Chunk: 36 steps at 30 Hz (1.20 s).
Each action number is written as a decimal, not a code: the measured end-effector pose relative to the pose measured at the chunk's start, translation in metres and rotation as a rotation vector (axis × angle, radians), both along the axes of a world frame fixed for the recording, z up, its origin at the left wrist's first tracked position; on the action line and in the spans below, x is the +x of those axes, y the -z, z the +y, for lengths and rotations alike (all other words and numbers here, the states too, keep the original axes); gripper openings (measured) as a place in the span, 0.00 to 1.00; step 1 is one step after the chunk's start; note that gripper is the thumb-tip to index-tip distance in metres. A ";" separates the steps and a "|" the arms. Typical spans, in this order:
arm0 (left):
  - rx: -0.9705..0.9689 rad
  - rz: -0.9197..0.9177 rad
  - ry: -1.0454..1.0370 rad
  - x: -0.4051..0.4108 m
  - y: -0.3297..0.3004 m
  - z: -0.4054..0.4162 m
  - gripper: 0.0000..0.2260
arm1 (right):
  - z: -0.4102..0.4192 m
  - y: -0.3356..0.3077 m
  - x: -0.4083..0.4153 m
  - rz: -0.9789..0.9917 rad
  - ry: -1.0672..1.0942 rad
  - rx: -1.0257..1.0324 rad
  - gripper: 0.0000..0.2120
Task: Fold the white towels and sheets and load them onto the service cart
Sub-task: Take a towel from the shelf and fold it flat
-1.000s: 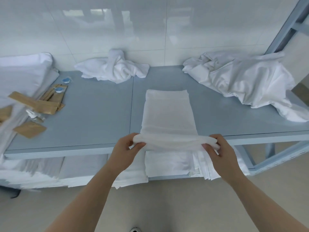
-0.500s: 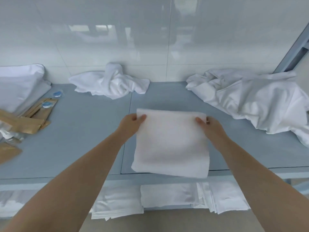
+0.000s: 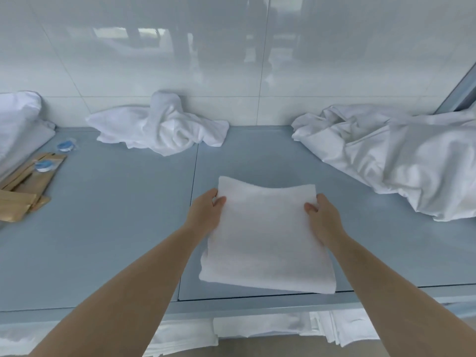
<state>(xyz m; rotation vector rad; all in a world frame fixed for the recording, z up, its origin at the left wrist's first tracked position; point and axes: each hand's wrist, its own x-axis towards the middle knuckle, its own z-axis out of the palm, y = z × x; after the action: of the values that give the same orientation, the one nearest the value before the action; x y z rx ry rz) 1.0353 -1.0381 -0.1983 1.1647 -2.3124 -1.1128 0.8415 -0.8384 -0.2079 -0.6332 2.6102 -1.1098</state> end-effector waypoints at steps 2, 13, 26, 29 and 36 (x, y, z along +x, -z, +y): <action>-0.013 0.023 0.007 -0.005 0.000 -0.004 0.08 | -0.002 0.002 -0.003 0.043 0.029 -0.018 0.07; -0.628 -0.264 0.327 0.005 -0.006 0.055 0.20 | -0.007 -0.014 0.076 0.465 -0.277 0.157 0.20; -0.619 -0.448 0.273 0.009 0.029 0.055 0.27 | 0.004 0.022 0.064 0.413 -0.331 0.599 0.30; -0.871 -0.294 0.242 -0.004 0.019 0.047 0.17 | 0.000 0.017 0.040 0.408 -0.233 0.731 0.31; -0.533 -0.376 0.402 -0.036 0.031 0.014 0.31 | -0.046 0.021 0.035 0.368 -0.387 0.623 0.28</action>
<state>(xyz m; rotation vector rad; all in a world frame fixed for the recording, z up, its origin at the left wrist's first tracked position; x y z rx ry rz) 0.9988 -1.0241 -0.2297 0.7679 -2.9649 -0.3316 0.8768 -0.8839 -0.2287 -1.1881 2.7225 -0.0501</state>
